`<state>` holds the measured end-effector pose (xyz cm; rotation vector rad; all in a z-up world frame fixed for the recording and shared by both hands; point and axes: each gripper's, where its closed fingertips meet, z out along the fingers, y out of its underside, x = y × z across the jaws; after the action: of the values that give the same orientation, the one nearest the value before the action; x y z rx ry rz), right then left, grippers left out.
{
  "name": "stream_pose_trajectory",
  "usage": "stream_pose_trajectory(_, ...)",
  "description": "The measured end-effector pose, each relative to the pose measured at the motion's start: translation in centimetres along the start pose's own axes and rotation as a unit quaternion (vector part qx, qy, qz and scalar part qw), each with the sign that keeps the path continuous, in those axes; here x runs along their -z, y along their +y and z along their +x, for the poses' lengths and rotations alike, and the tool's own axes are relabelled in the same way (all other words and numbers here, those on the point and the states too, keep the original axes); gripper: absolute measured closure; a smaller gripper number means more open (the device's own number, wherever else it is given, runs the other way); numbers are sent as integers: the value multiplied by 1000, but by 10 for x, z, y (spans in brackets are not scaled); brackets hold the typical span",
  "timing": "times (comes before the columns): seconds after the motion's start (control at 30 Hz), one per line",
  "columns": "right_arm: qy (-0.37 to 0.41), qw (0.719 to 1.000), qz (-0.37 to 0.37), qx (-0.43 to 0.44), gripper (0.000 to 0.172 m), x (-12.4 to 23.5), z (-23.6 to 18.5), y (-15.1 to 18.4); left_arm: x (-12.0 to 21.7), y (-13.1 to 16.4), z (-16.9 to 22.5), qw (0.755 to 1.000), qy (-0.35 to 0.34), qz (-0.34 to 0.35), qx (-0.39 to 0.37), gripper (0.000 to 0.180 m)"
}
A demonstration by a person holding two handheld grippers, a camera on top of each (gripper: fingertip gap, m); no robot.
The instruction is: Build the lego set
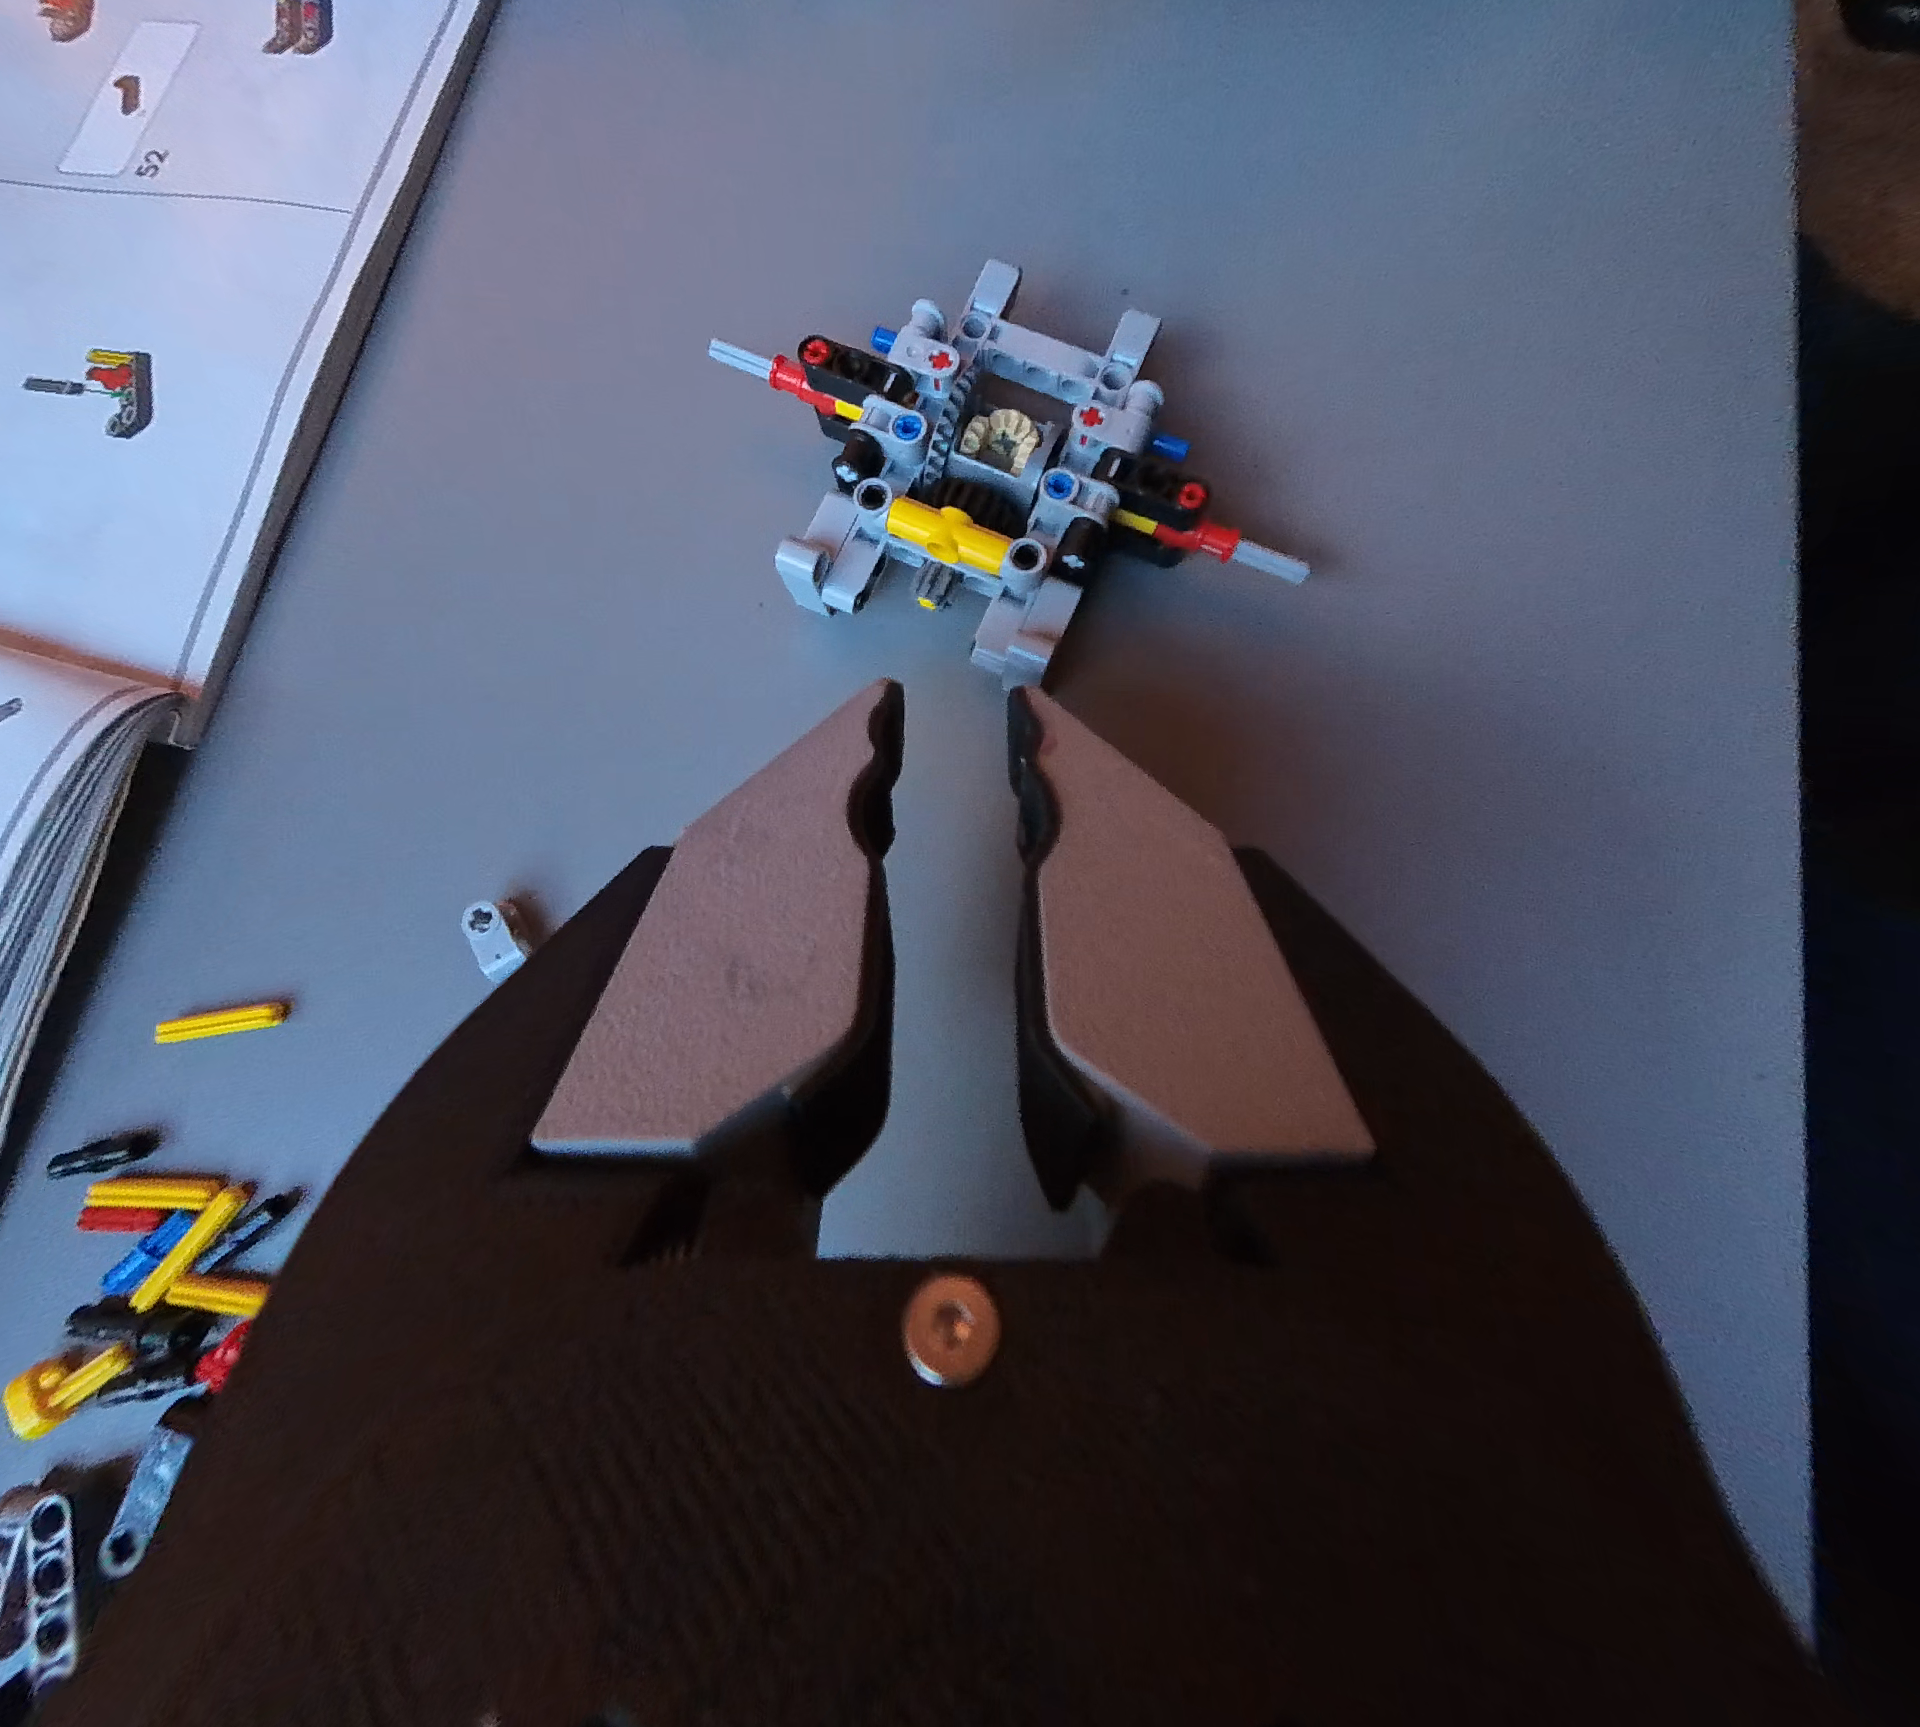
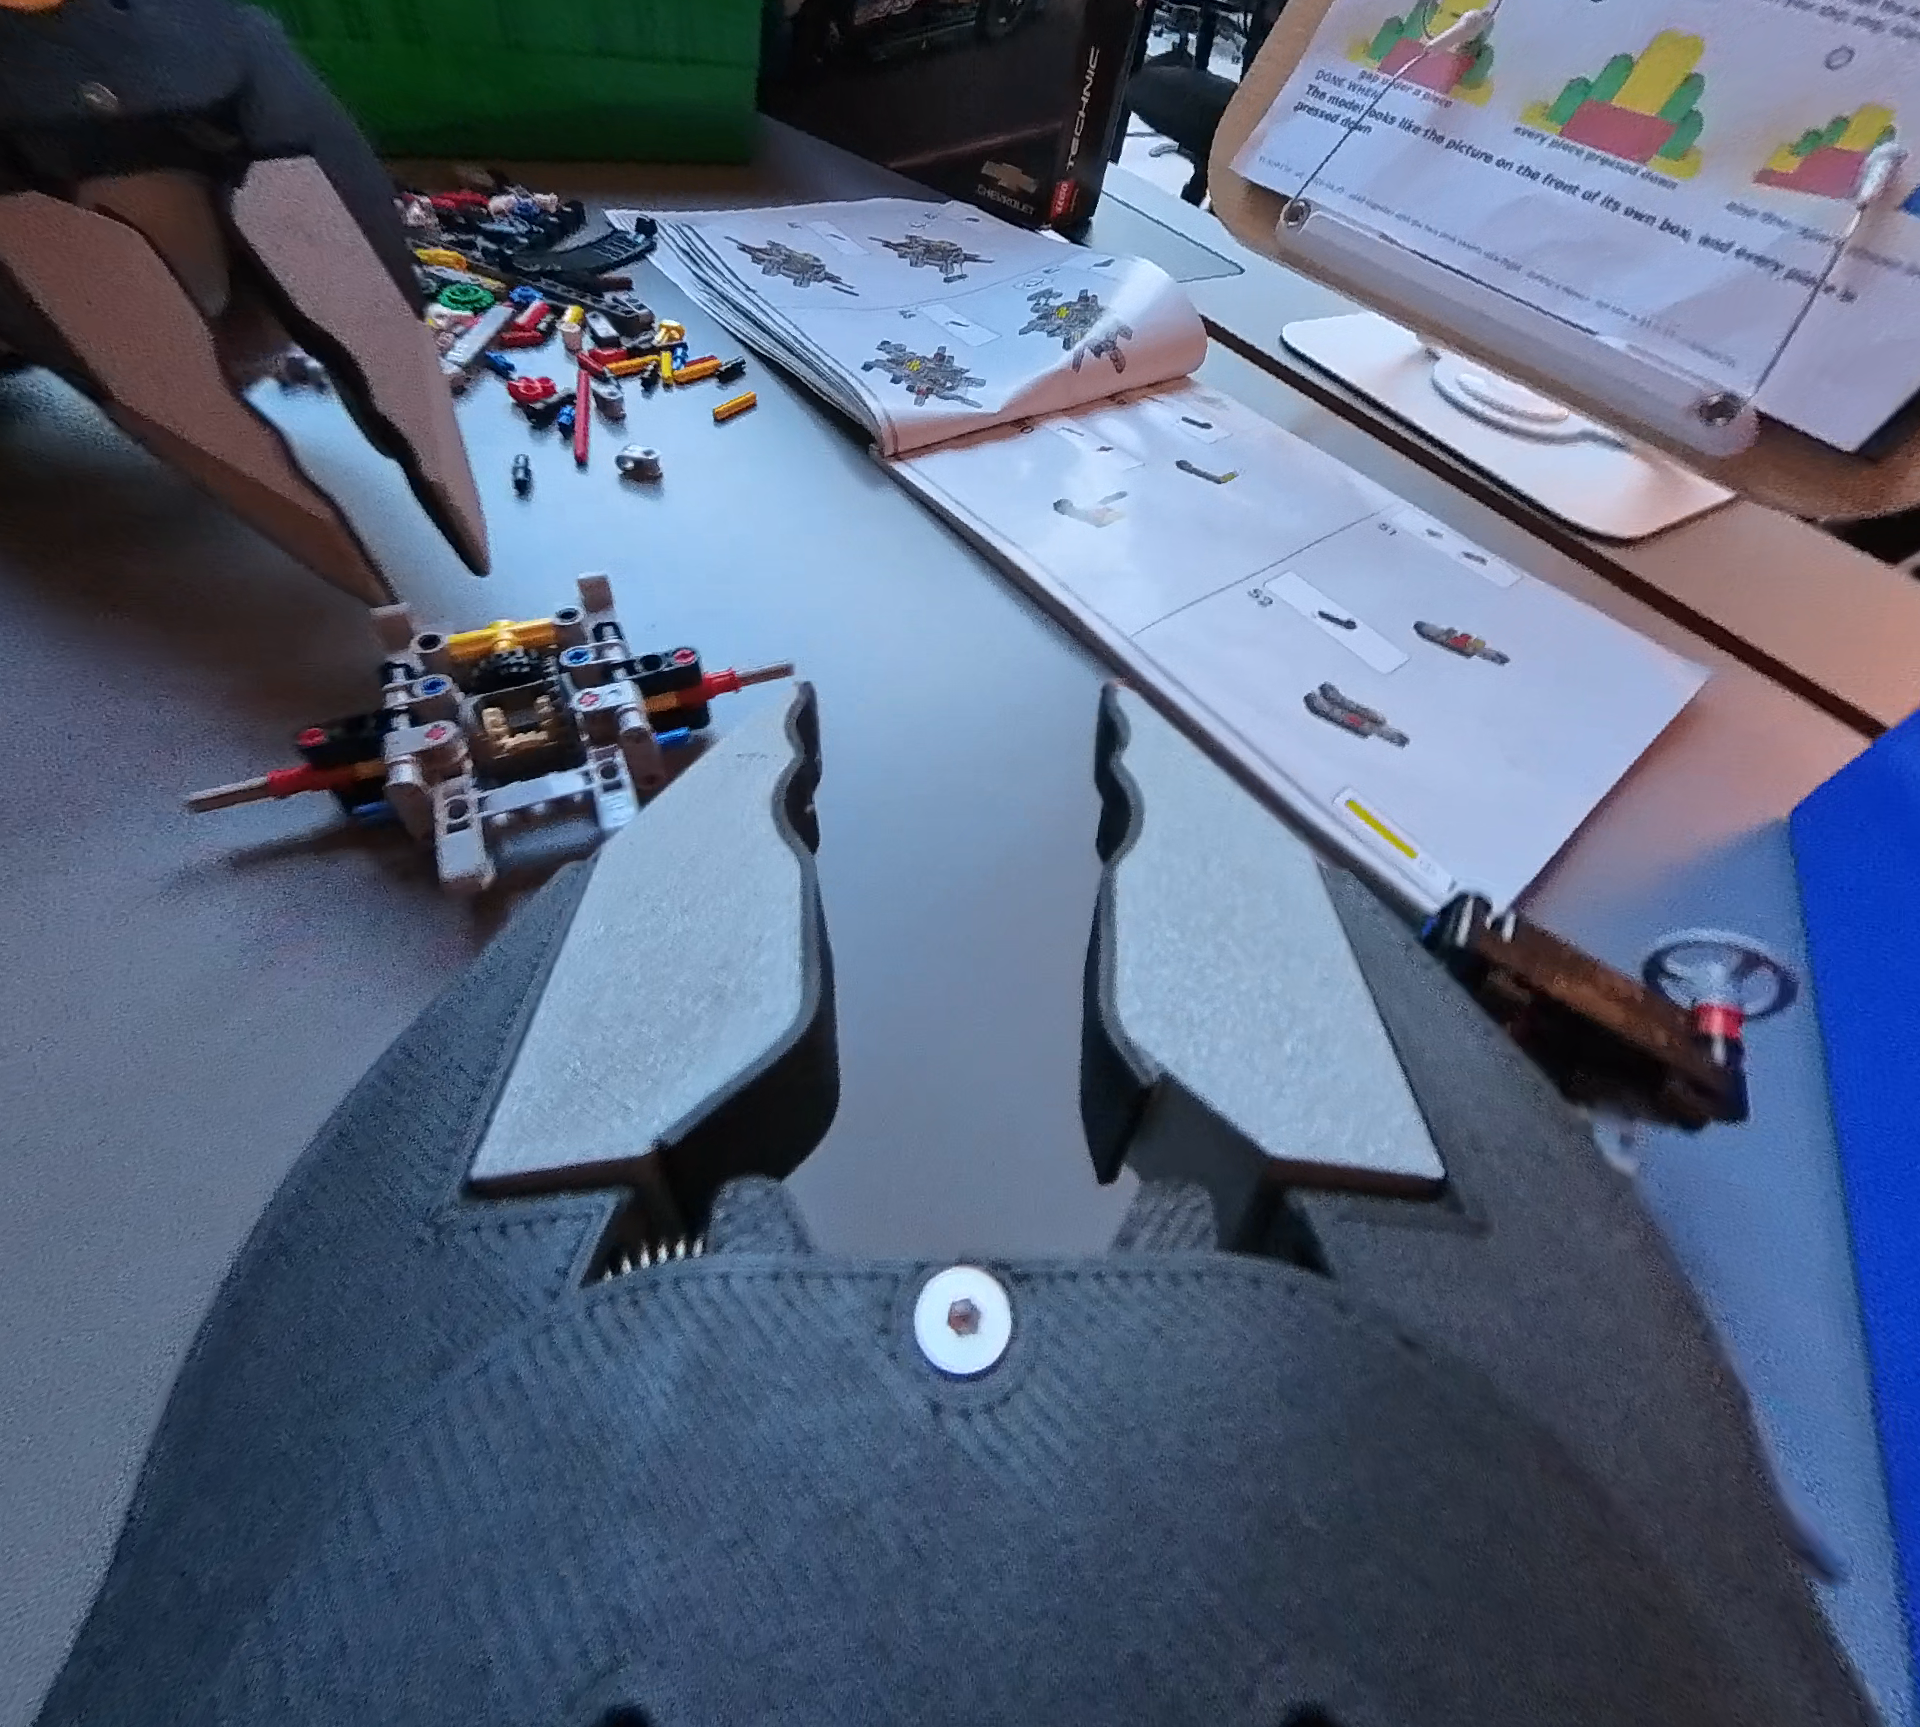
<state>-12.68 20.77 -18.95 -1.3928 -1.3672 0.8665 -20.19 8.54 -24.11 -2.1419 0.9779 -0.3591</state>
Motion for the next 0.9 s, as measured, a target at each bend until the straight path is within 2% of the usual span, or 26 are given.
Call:
stream_pose_trajectory(0.17,-19,999,-17,31,120,-29,5,-2,0,-3,6,999,27,8,21,163)
stream_pose_trajectory(0.43,-30,999,9,37,119,-48,11,-14,4,-9,-1,999,12,34,38,164)
stream_pose_trajectory(0.57,-60,998,13,25,119,-59,10,-18,4,-8,-14,995,2,59,76,165)
stream_pose_trajectory(0.73,-97,994,29,33,123,-55,-8,-23,8,-17,-26,986,12,112,125,166)
stream_pose_trajectory(0.9,-130,988,76,-38,124,-35,-6,-35,24,-35,-36,972,6,195,133,170)
